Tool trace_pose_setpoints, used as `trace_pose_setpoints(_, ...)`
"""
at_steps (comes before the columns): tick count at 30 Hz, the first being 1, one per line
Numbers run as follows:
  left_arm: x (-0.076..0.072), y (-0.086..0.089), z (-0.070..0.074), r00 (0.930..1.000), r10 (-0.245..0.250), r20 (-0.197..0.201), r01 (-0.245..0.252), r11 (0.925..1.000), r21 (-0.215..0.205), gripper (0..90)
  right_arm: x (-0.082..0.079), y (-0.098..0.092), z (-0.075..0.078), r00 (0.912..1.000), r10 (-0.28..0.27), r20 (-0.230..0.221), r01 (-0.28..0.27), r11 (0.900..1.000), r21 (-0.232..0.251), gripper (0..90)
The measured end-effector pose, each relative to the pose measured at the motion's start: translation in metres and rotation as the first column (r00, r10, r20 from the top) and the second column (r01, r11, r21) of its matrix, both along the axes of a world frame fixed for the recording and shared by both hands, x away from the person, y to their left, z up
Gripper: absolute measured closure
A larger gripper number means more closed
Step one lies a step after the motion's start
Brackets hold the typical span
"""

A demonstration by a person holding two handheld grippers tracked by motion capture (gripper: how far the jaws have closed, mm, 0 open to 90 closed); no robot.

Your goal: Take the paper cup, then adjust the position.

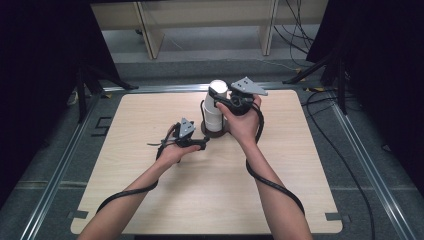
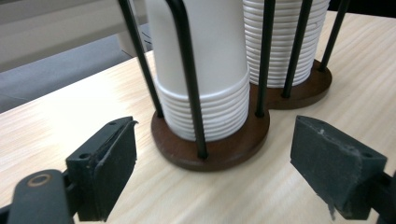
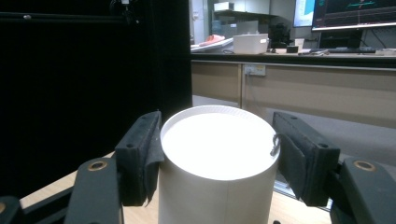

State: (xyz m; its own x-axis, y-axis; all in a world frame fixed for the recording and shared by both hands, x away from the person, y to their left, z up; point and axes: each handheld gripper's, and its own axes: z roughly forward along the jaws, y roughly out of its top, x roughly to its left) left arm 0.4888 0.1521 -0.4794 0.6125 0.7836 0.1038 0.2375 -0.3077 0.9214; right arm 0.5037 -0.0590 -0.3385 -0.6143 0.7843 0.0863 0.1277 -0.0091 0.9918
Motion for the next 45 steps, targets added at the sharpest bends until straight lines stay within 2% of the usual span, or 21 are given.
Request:
trace_pose_setpoints(3,-0.009,0.007,0.003,0.9998,0.001,0.02,-0.001,0.9999,-0.015,14.3,-0.003,-0.003,-0.001,0.9999,0.002,0.012,-0.002,1.0,-0.001,35.9)
trace_pose_setpoints(4,-0.014,0.012,0.006,0.9979,-0.016,0.062,0.016,0.9999,0.0,14.4,-0.008,-0.006,-0.002,1.0,0.003,0.009,-0.003,1.0,0.006,35.9)
trace_pose_setpoints(8,-0.025,0.017,0.011,0.9966,-0.028,0.078,0.028,0.9996,-0.001,14.2,-0.015,-0.01,-0.004,0.9999,0.013,0.004,-0.013,1.0,0.006,35.9)
trace_pose_setpoints(10,-0.03,0.019,0.012,0.9959,-0.033,0.084,0.035,0.9993,-0.013,14.1,-0.019,-0.011,-0.006,0.9996,0.019,-0.019,-0.018,1.0,0.02,35.9)
trace_pose_setpoints(12,-0.038,0.021,0.013,0.9978,-0.024,0.062,0.025,0.9994,-0.023,13.7,-0.021,-0.014,-0.009,0.9997,0.024,-0.009,-0.024,0.999,0.03,35.9)
trace_pose_setpoints(13,-0.043,0.025,0.014,0.9954,-0.043,0.086,0.044,0.9989,-0.014,13.4,-0.025,-0.016,-0.012,0.9994,0.023,-0.027,-0.022,0.999,0.039,35.8)
trace_pose_setpoints(17,-0.054,0.028,0.013,0.9953,-0.052,0.082,0.053,0.9985,-0.014,12.9,-0.029,-0.021,-0.015,0.9992,0.03,-0.024,-0.029,0.999,0.037,35.9)
trace_pose_setpoints(18,-0.059,0.028,0.012,0.9972,-0.041,0.062,0.043,0.9987,-0.028,12.7,-0.034,-0.023,-0.017,0.998,0.035,-0.053,-0.032,0.998,0.056,35.9)
trace_pose_setpoints(19,-0.062,0.029,0.012,0.9969,-0.046,0.064,0.047,0.9986,-0.025,12.7,-0.036,-0.023,-0.019,0.9973,0.038,-0.063,-0.034,0.998,0.06,35.8)
trace_pose_setpoints(20,-0.066,0.03,0.013,0.9938,-0.056,0.096,0.059,0.998,-0.021,12.4,-0.037,-0.025,-0.02,0.9975,0.034,-0.061,-0.031,0.998,0.055,35.9)
trace_pose_setpoints(25,-0.078,0.034,0.013,0.9932,-0.074,0.09,0.076,0.9967,-0.027,11.4,-0.047,-0.029,-0.031,0.9929,0.055,-0.105,-0.047,0.996,0.077,35.9)
trace_pose_setpoints(28,-0.083,0.035,0.012,0.9927,-0.077,0.092,0.079,0.9967,-0.018,10.8,-0.05,-0.031,-0.034,0.9916,0.061,-0.114,-0.052,0.995,0.082,35.8)
trace_pose_setpoints(29,-0.086,0.034,0.011,0.9942,-0.076,0.076,0.079,0.9965,-0.03,10.2,-0.051,-0.032,-0.036,0.9913,0.06,-0.117,-0.051,0.995,0.085,35.8)
trace_pose_setpoints(30,-0.087,0.036,0.012,0.9927,-0.086,0.084,0.087,0.9961,-0.012,9.1,-0.053,-0.033,-0.037,0.9914,0.06,-0.116,-0.05,0.995,0.09,35.8)
trace_pose_setpoints(31,-0.087,0.036,0.011,0.9919,-0.088,0.092,0.09,0.9955,-0.027,8.6,-0.054,-0.034,-0.038,0.9923,0.05,-0.113,-0.041,0.995,0.086,35.8)
trace_pose_setpoints(35,-0.092,0.039,0.011,0.9959,-0.067,0.061,0.069,0.9971,-0.033,8.0,-0.059,-0.04,-0.042,0.9933,0.044,-0.107,-0.035,0.996,0.085,35.8)
trace_pose_setpoints(37,-0.092,0.039,0.012,0.9934,-0.077,0.086,0.08,0.9963,-0.033,7.6,-0.063,-0.041,-0.043,0.9911,0.046,-0.125,-0.034,0.995,0.097,35.8)
trace_pose_setpoints(39,-0.094,0.04,0.013,0.9937,-0.076,0.082,0.079,0.9965,-0.027,6.7,-0.063,-0.042,-0.044,0.9905,0.047,-0.129,-0.034,0.994,0.1,35.8)
trace_pose_setpoints(41,-0.097,0.038,0.012,0.995,-0.068,0.073,0.072,0.9962,-0.049,6.3,-0.062,-0.042,-0.044,0.9914,0.036,-0.125,-0.026,0.996,0.083,35.8)
trace_pose_setpoints(42,-0.098,0.039,0.013,0.9927,-0.08,0.09,0.083,0.996,-0.032,6.3,-0.062,-0.041,-0.045,0.9878,0.055,-0.146,-0.04,0.994,0.102,35.9)
trace_pose_setpoints(45,-0.1,0.039,0.011,0.9915,-0.082,0.101,0.088,0.9949,-0.05,6.2,-0.061,-0.039,-0.048,0.9857,0.068,-0.154,-0.054,0.994,0.092,35.8)
